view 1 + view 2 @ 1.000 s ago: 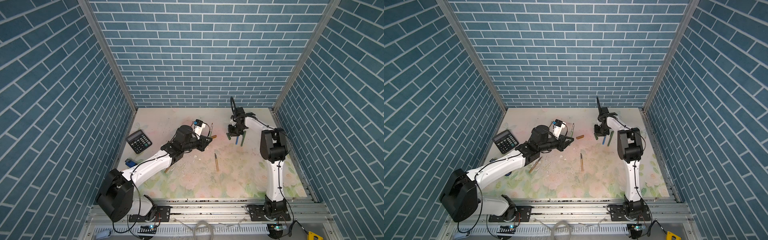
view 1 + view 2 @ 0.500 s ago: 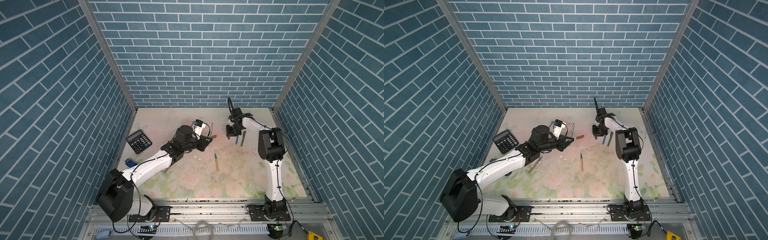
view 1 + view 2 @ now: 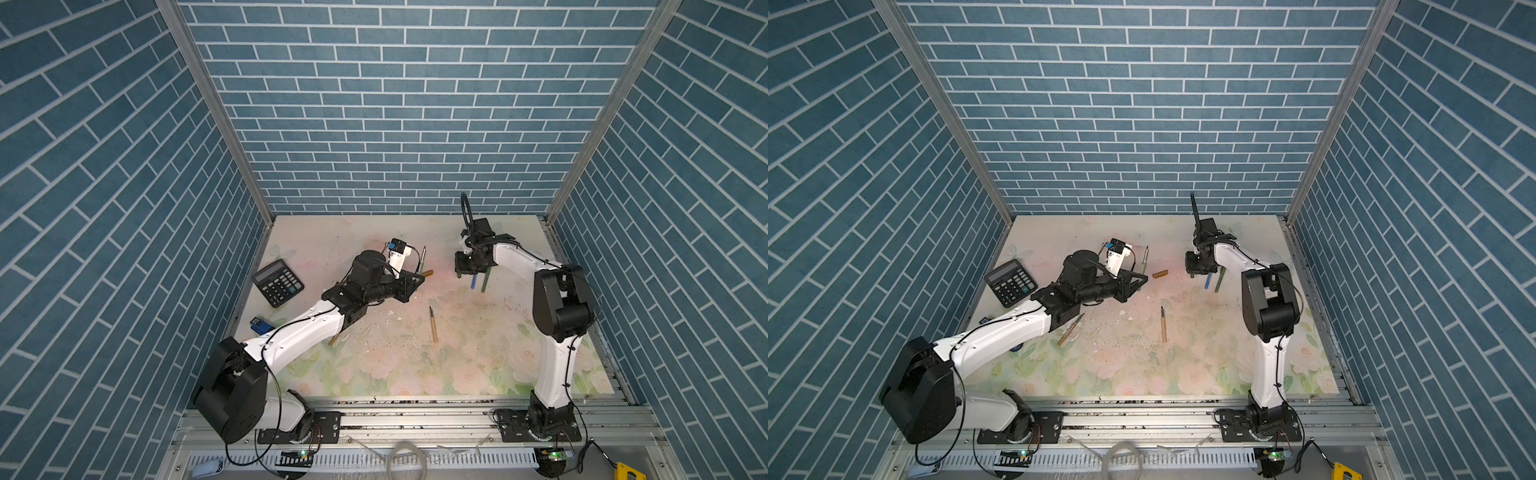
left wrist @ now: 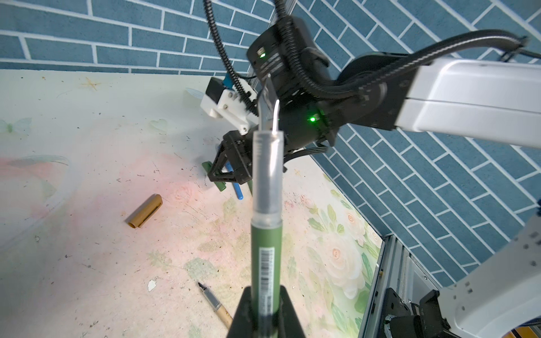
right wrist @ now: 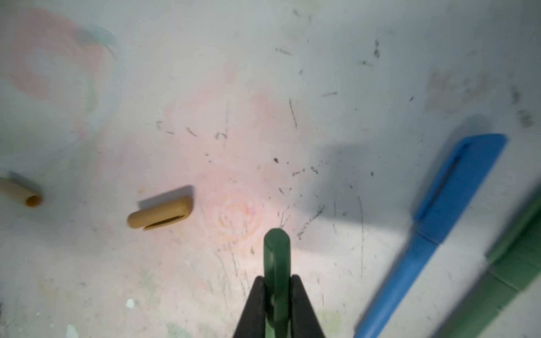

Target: Insert the pens into the pen caps

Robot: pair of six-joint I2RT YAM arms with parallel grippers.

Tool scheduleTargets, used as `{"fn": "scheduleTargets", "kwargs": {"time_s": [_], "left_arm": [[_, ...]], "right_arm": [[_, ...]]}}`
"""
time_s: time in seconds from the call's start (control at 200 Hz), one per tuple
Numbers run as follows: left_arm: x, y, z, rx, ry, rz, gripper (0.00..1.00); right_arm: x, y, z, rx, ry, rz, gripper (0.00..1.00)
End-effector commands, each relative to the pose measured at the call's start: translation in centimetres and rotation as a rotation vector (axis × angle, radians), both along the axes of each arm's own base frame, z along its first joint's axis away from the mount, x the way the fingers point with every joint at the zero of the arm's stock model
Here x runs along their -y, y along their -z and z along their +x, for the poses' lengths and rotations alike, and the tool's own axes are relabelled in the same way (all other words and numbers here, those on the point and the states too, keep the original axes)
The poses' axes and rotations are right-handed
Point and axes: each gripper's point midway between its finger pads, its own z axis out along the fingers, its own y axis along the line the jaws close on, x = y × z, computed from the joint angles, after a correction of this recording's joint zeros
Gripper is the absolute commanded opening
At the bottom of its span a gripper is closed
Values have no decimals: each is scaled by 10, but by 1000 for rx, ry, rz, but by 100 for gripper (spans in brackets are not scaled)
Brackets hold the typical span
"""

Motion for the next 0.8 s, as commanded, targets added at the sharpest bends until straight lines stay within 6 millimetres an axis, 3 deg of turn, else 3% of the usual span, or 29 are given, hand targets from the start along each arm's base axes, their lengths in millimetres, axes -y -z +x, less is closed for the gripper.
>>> {"fn": "scheduleTargets", "kwargs": {"time_s": [0.0, 0.4, 0.795], "left_arm": [[2, -19, 0, 78, 6, -18, 0], [-8, -28, -2, 179, -24, -7, 0], [-4, -25, -4, 178, -6, -14, 0]], "right_arm": [[-14, -49, 2, 154, 6, 96, 15], [-40, -115, -43, 403, -62, 218, 13], [-66, -189, -68, 609, -118, 391, 12]]}}
